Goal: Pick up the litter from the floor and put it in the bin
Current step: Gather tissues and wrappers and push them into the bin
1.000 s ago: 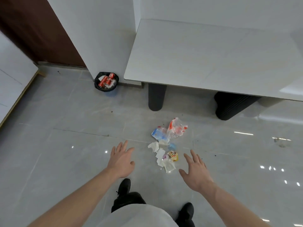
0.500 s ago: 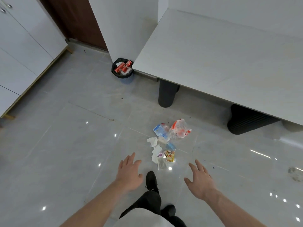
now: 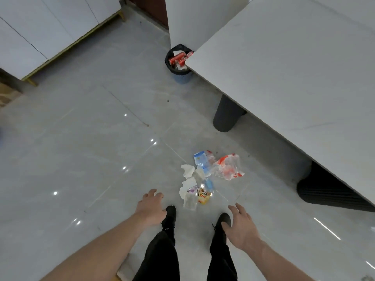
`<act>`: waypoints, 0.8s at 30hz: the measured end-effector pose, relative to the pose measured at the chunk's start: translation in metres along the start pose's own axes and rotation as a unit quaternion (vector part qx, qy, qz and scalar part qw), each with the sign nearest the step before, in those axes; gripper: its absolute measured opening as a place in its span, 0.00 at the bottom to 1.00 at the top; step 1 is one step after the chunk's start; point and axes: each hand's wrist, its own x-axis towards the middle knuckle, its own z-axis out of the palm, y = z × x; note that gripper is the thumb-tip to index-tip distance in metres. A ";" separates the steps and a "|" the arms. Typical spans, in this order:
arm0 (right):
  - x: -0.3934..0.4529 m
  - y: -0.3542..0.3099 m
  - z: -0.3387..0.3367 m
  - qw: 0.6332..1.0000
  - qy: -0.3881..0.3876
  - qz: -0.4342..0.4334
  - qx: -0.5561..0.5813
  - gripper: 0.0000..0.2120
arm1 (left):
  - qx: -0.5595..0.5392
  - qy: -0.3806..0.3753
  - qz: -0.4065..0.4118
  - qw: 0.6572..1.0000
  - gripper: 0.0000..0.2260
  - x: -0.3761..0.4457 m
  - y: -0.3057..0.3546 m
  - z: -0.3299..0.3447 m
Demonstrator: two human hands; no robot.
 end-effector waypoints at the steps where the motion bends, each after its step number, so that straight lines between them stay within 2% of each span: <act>1: 0.019 0.005 0.002 1.000 -0.004 -0.007 -0.008 0.32 | -0.027 0.008 -0.005 1.000 0.27 0.011 0.006 0.009; 5: 0.109 0.028 0.027 0.999 -0.022 -0.010 -0.026 0.33 | -0.092 0.018 -0.017 0.995 0.28 0.077 0.022 0.062; 10: 0.239 0.052 0.095 1.000 -0.012 -0.001 0.023 0.37 | -0.070 -0.008 -0.016 0.997 0.32 0.206 0.028 0.148; 17: 0.415 0.077 0.214 0.999 0.003 0.024 0.043 0.49 | 0.003 0.007 0.015 1.000 0.49 0.381 0.018 0.249; 24: 0.531 0.081 0.292 0.995 0.072 0.018 0.063 0.59 | 0.125 0.034 0.063 0.990 0.68 0.503 0.001 0.315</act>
